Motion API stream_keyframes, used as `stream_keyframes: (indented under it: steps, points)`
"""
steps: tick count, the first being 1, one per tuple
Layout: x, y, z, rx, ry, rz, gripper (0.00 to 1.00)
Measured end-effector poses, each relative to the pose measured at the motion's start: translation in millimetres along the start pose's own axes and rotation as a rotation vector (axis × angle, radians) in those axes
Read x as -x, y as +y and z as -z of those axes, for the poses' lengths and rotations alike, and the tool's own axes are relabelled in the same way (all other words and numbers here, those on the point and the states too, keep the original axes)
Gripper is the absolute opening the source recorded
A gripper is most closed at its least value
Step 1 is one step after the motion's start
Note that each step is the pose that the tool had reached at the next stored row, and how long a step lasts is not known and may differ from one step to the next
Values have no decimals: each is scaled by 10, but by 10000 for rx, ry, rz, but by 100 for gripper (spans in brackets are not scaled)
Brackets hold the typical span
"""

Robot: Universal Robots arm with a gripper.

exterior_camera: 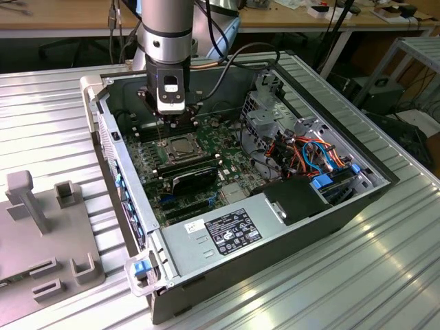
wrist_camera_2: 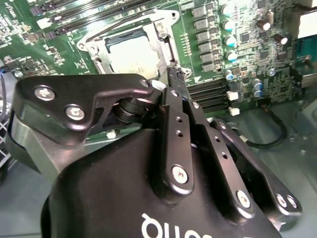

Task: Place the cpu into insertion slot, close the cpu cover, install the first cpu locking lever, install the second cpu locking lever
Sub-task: 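Install the first cpu locking lever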

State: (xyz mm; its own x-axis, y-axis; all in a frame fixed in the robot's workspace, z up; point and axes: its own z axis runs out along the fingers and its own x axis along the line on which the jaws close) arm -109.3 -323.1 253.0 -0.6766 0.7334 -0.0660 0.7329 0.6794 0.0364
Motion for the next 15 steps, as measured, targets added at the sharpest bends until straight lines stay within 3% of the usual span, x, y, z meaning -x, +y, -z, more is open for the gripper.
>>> stream_keyframes:
  steps: [6, 15]
  points:
    - [-66, -70, 1, 23, 28, 151, 11]
    - [-70, -75, -1, 42, 55, 183, 11]
